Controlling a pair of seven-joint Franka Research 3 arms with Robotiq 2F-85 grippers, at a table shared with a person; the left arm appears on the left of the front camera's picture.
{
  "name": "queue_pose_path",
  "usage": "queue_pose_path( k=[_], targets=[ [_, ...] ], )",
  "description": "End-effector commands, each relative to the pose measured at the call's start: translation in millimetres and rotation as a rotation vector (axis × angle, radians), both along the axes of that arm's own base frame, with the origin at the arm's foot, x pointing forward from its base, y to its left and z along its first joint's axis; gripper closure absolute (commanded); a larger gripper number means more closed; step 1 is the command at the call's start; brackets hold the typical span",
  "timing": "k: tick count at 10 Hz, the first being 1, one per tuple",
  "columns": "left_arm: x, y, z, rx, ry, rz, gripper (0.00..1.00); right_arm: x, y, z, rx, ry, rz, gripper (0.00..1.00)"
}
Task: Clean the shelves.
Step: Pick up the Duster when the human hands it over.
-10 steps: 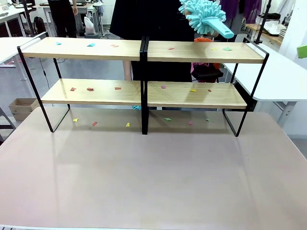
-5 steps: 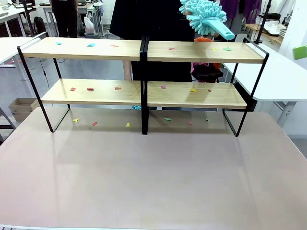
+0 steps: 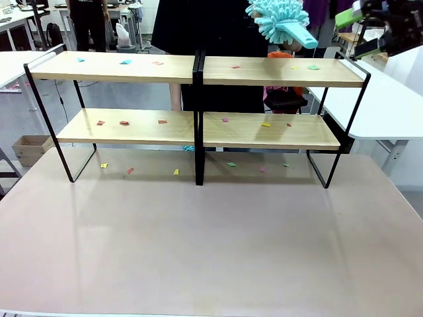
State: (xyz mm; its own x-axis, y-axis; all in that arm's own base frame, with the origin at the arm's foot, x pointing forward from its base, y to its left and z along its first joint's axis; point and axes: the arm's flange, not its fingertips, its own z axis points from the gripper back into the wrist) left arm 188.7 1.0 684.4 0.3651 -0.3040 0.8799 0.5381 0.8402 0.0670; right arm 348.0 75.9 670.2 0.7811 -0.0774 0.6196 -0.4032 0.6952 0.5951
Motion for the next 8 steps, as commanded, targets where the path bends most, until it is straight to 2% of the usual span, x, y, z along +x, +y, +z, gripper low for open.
queue_pose_path(
  k=[1, 2, 3, 5, 7, 8],
  targets=[
    [-0.2, 0.4, 0.3, 0.001, -0.003, 0.000, 0.00, -3.5, -3.3, -0.5, 0.007, -0.007, 0.011, 0.00],
    [-0.2, 0.4, 0.3, 0.001, -0.003, 0.000, 0.00, 15.3, 0.5, 2.1, 0.102, 0.140, -0.048, 0.00],
    [-0.2, 0.4, 0.3, 0.001, -0.003, 0.000, 0.00, 49.9, 9.5, 5.0, 0.208, 0.273, -0.071, 0.00],
    [-0.2, 0.4, 0.3, 0.001, -0.003, 0.000, 0.00, 88.9, 22.1, 7.3, 0.346, 0.410, -0.072, 0.00],
    [-0.2, 0.4, 0.3, 0.001, -0.003, 0.000, 0.00, 115.0, 35.1, 0.0, 0.406, 0.441, -0.102, 0.00],
    [-0.2, 0.4, 0.3, 0.001, -0.003, 0.000, 0.00, 120.7, 39.6, -3.3, 0.422, 0.460, -0.079, 0.00]
  ],
)
